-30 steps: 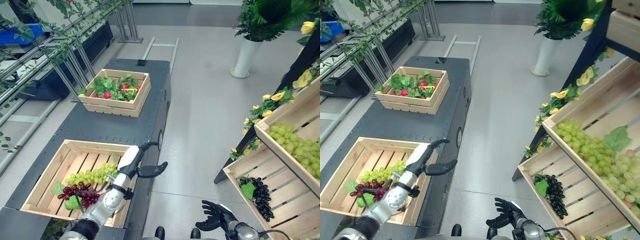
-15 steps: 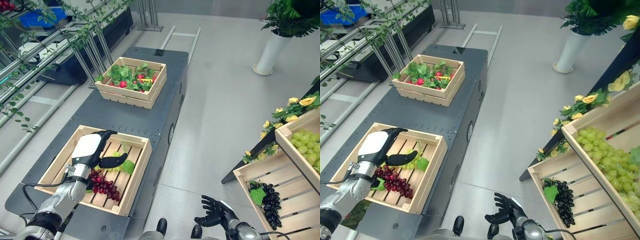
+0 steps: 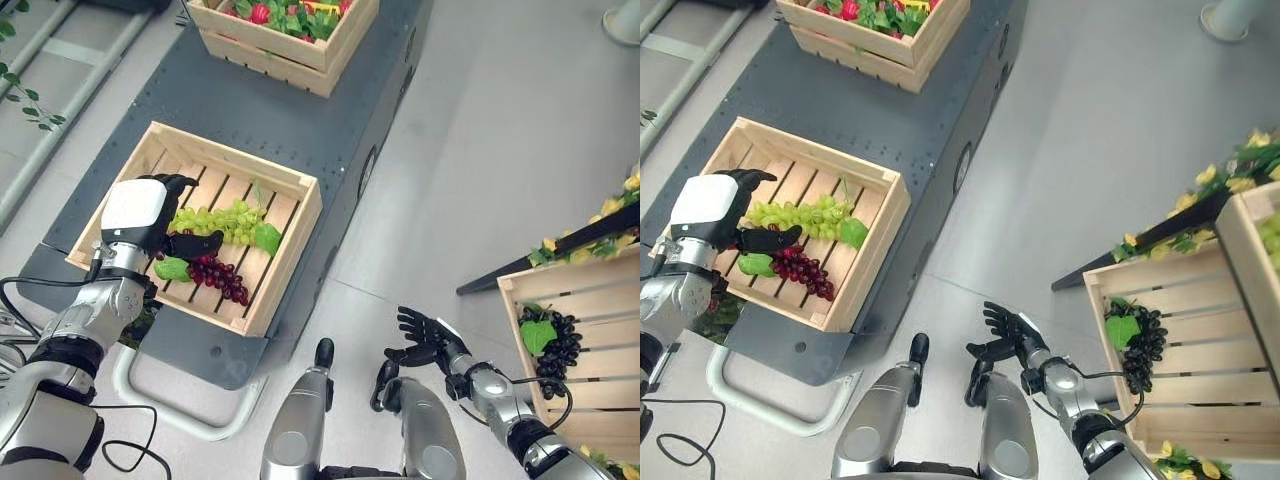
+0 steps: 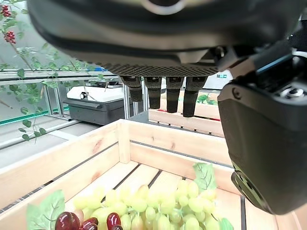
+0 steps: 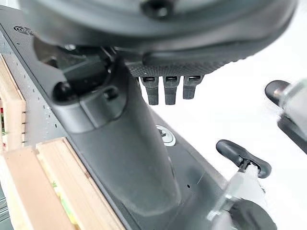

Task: Pick up the fruits from the basket on one side to the basket on the other side

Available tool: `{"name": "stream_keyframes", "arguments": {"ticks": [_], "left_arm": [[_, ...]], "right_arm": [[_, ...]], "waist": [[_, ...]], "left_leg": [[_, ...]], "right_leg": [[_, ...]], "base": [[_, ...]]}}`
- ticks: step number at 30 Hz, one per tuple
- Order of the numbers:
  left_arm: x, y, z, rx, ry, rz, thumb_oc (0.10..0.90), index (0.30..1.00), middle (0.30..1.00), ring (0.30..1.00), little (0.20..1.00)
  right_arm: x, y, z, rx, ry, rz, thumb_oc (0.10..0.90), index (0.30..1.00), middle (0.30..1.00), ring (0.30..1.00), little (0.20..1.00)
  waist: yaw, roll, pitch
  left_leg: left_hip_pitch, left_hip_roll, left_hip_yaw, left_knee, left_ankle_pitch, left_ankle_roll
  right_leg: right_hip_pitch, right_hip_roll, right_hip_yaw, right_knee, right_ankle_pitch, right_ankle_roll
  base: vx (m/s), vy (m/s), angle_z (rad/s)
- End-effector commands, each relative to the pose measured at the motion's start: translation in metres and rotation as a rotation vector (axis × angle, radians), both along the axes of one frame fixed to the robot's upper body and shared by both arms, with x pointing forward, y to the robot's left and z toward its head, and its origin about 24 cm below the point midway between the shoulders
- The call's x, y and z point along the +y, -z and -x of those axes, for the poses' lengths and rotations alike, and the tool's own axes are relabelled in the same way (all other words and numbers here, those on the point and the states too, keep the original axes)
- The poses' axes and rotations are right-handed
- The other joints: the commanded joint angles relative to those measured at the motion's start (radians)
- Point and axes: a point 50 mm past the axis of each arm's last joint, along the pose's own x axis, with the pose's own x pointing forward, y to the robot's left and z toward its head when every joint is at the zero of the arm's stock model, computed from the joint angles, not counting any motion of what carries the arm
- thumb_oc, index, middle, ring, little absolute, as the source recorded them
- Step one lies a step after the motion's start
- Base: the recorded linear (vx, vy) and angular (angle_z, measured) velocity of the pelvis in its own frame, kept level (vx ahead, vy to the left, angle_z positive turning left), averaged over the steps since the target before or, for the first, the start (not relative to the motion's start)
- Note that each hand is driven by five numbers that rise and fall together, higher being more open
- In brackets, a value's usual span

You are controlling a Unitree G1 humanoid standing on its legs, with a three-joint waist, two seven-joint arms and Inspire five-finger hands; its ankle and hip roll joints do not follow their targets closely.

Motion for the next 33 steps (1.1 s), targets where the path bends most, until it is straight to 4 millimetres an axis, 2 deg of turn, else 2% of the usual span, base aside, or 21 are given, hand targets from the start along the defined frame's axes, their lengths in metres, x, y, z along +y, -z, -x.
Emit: {"name": "stream_keyframes", "arguments": {"ticks": [1,7,16,24,26,27,28,30,33], "left_arm": [[0.015,-0.056,0.000,-0.261,-0.057,-0.001,0.800,0.900,0.900,0.900,0.900],[0.009,-0.075,-0.008,-0.277,-0.064,-0.059,0.800,0.900,0.900,0.900,0.900],[0.006,-0.089,-0.014,-0.181,-0.067,-0.198,0.800,0.900,0.900,0.900,0.900],[0.021,-0.101,-0.011,-0.151,-0.183,-0.254,0.800,0.900,0.900,0.900,0.900],[0.033,-0.105,-0.008,-0.162,-0.265,-0.265,0.800,0.900,0.900,0.900,0.900],[0.033,-0.106,-0.008,-0.162,-0.265,-0.266,0.800,0.900,0.900,0.900,0.900],[0.043,-0.106,-0.005,-0.171,-0.338,-0.262,0.800,0.900,0.900,0.900,0.900],[0.045,-0.106,-0.004,-0.180,-0.365,-0.273,0.800,0.900,0.900,0.900,0.900],[0.050,-0.112,0.000,-0.295,-0.429,-0.302,0.800,0.900,0.900,0.900,0.900]], "right_arm": [[-0.008,-0.006,0.009,-0.075,0.012,-0.032,0.800,0.900,0.900,0.900,0.900],[-0.012,-0.020,-0.003,-0.128,-0.030,0.001,0.800,0.900,0.900,0.900,0.900],[-0.021,-0.027,-0.006,-0.146,-0.027,0.022,0.800,0.900,0.900,0.900,0.900],[-0.029,-0.030,-0.006,-0.161,-0.014,0.030,0.800,0.900,0.900,0.900,0.900],[-0.028,-0.031,-0.006,-0.167,-0.017,0.028,0.800,0.900,0.900,0.900,0.900],[-0.028,-0.031,-0.006,-0.167,-0.017,0.027,0.800,0.900,0.900,0.900,0.900],[-0.027,-0.032,-0.007,-0.170,-0.016,0.023,0.800,0.900,0.900,0.900,0.900],[-0.026,-0.031,-0.007,-0.170,-0.016,0.020,0.800,0.900,0.900,0.900,0.900],[-0.019,-0.030,-0.009,-0.168,-0.021,0.006,0.800,0.900,0.900,0.900,0.900]], "waist": [[-0.015,0.000,-0.030],[-0.023,-0.007,0.020],[-0.040,-0.005,0.020],[-0.042,-0.007,0.020],[-0.043,-0.012,0.020],[-0.043,-0.012,0.020],[-0.043,-0.015,0.020],[-0.043,-0.018,0.020],[-0.038,-0.033,0.020]], "left_leg": [[-0.032,-0.020,0.050,0.116,-0.094,0.025],[-0.150,-0.008,0.073,0.217,-0.116,0.027],[-0.258,0.005,0.088,0.270,-0.126,0.028],[-0.312,0.005,0.088,0.281,-0.125,0.029],[-0.331,0.006,0.089,0.288,-0.125,0.032],[-0.332,0.006,0.089,0.288,-0.125,0.032],[-0.339,0.007,0.089,0.290,-0.125,0.031],[-0.342,0.007,0.089,0.289,-0.125,0.031],[-0.352,0.008,0.084,0.291,-0.128,0.032]], "right_leg": [[0.026,0.007,0.026,0.012,0.028,-0.016],[-0.095,0.014,0.052,0.105,0.017,-0.019],[-0.210,0.025,0.074,0.151,0.017,-0.015],[-0.271,0.021,0.076,0.165,0.027,-0.005],[-0.291,0.021,0.074,0.172,0.031,-0.004],[-0.292,0.021,0.074,0.172,0.031,-0.004],[-0.299,0.022,0.073,0.171,0.032,-0.004],[-0.303,0.023,0.073,0.171,0.033,-0.003],[-0.310,0.027,0.070,0.171,0.034,-0.002]], "base": [[-0.06,0.111,-0.08],[-0.06,0.076,-0.08],[0.00,0.045,-0.03],[0.01,0.018,-0.01],[0.00,0.000,0.00],[0.00,0.000,0.00],[0.00,0.000,0.00],[0.00,0.000,0.00],[0.00,0.000,0.00]]}}
